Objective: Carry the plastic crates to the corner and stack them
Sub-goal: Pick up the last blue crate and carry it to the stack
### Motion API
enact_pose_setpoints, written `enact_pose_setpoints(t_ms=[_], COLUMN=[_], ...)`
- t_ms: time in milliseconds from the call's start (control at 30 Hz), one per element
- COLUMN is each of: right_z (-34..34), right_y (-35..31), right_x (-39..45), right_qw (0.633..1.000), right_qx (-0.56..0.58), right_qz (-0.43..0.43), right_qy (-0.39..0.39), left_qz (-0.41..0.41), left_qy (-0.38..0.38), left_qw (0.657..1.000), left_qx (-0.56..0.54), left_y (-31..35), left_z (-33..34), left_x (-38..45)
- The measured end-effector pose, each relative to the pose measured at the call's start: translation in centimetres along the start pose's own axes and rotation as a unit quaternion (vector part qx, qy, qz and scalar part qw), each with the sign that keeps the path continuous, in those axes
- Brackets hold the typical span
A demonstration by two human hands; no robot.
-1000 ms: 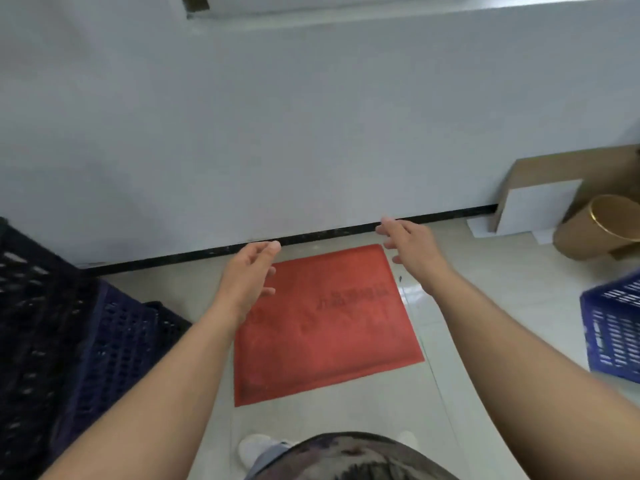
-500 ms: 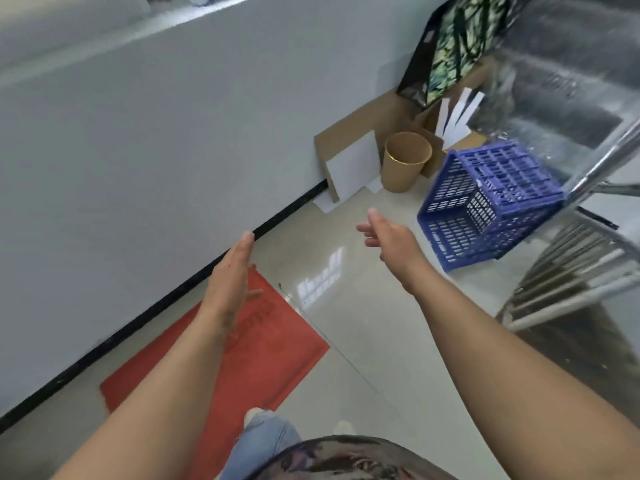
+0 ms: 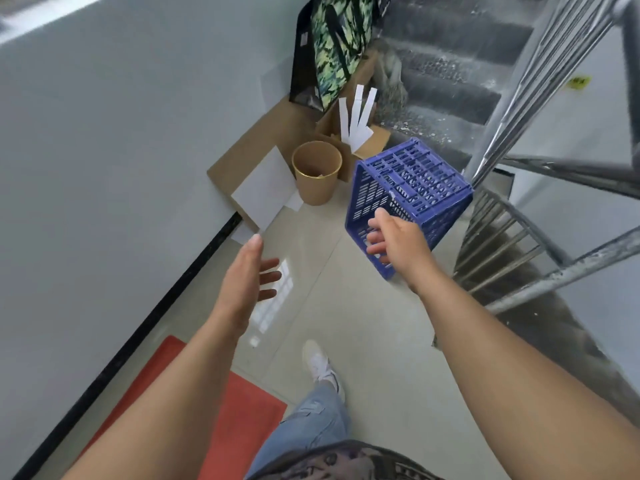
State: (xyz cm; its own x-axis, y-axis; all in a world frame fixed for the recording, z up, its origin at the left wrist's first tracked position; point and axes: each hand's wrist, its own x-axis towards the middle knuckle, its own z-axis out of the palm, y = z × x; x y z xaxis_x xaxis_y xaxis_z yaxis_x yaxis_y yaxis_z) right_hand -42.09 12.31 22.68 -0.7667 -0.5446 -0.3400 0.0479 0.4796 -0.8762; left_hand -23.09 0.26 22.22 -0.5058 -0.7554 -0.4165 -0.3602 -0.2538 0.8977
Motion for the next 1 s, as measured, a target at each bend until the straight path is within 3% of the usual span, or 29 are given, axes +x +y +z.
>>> enact_pose_setpoints(t_ms=[67,467,733,1000], right_z=[-1.1,-4.6,-7.4,-3.8], right_y=[-2.0,-3.1,0.7,7.2], right_x=[5.5,21.4,33.3,44.0], right_qw=[1.000,0.996,0.986,0.944], right_qx=[-0.011,-0.016,-0.138,-0.307], right_qz=[0.022,0.076,0.091,0.114], right_qy=[0.018,0.034,0.007,-0.041], left_qz=[-0.021,-0.064,-0.112,-0.145], left_qy=[-0.016,-0.064,-0.049,-0.006], left_qw=[1.000,0.994,0.991,0.989], left_qx=[-0.003,0.064,0.060,0.039], left_y=[2.6,9.3,6.2,-0.7], left_z=[2.6,13.0,18.0,19.8], left_x=[5.7,21.0,27.9,35.0])
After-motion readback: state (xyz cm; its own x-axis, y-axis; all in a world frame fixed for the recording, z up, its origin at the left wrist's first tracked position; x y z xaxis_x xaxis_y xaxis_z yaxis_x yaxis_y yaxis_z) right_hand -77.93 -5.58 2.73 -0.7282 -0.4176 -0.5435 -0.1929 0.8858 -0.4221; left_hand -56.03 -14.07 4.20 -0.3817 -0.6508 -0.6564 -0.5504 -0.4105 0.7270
